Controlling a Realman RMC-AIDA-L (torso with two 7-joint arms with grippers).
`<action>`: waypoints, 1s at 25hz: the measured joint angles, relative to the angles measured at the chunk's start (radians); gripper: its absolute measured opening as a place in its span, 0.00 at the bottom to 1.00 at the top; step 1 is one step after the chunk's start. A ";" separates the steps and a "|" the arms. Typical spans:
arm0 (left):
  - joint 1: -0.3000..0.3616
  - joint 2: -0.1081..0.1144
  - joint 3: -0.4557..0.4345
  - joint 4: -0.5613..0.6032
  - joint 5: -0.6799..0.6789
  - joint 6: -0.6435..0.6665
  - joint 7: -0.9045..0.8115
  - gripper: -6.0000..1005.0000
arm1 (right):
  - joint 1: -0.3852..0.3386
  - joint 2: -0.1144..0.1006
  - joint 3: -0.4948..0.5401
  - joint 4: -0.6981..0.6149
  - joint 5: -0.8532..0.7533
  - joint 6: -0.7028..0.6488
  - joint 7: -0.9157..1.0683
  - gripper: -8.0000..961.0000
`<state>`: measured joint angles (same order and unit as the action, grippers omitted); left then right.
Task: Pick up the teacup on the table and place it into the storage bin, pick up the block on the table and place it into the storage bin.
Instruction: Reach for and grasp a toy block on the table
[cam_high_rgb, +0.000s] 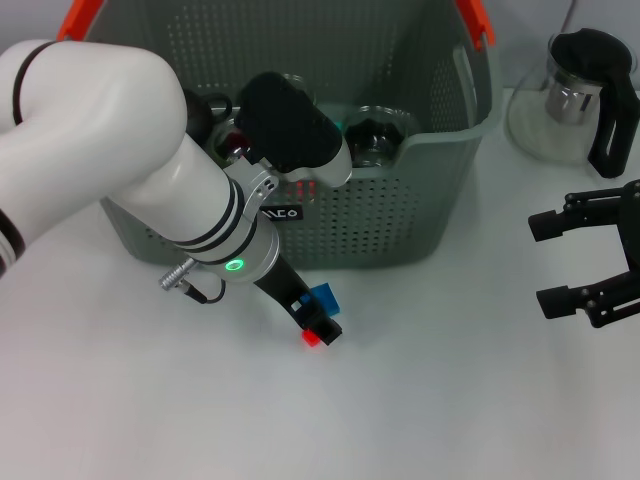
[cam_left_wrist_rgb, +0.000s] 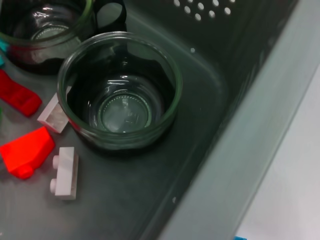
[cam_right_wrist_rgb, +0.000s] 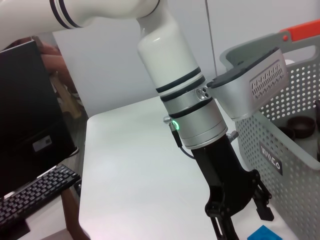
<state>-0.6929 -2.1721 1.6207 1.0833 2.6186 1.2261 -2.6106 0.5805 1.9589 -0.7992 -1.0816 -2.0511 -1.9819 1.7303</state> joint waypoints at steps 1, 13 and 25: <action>0.000 0.000 0.000 0.000 0.000 -0.001 -0.001 0.87 | 0.000 0.000 0.000 0.000 0.000 0.000 0.000 0.98; -0.002 0.000 0.008 -0.010 0.000 -0.008 -0.002 0.87 | -0.001 0.000 0.000 0.000 0.000 -0.001 0.000 0.98; -0.002 -0.002 0.013 -0.010 -0.009 -0.013 -0.001 0.87 | -0.002 0.000 0.000 0.000 0.000 -0.001 -0.001 0.98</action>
<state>-0.6949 -2.1737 1.6340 1.0735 2.6098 1.2136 -2.6121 0.5784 1.9589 -0.7992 -1.0814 -2.0509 -1.9825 1.7293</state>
